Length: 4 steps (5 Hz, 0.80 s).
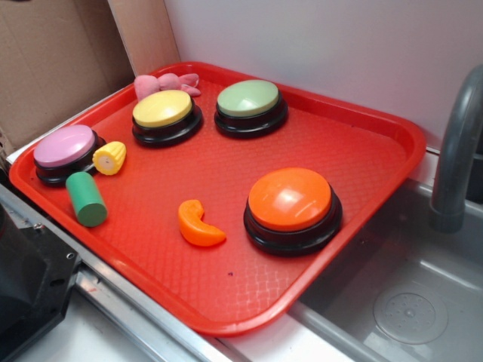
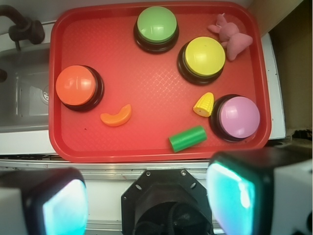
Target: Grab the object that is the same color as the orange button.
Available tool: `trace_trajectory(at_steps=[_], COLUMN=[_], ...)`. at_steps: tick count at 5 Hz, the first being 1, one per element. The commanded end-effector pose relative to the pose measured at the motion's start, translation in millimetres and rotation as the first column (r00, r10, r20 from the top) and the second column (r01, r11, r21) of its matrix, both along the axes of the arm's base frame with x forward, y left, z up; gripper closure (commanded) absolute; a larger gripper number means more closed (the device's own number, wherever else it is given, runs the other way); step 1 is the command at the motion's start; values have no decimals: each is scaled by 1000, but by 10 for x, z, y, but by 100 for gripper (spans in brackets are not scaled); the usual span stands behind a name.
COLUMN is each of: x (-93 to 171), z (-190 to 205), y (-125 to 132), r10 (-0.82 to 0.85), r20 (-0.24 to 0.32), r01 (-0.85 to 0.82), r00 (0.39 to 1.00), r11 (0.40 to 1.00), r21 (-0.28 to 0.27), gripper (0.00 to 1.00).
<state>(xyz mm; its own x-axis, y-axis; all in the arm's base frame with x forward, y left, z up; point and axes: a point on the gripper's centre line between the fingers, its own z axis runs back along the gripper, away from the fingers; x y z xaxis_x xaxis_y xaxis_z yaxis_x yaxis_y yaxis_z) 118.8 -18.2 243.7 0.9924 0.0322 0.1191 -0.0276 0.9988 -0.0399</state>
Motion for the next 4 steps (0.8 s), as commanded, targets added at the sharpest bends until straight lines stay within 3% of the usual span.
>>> trace_trajectory(at_steps=[1,2,3,4], x=[0,158,317,427], z=[0,-85,-244,-458], y=[0,-134,-285,-423], r10=[0,-247,-479,-682], r20=[0,-6,-14,1], r01=[0,247,479,681], r00=[1000,969,878,732], r11=[1000,967,875,731], r21=[0,67,74,30], gripper=[0,0,0,0])
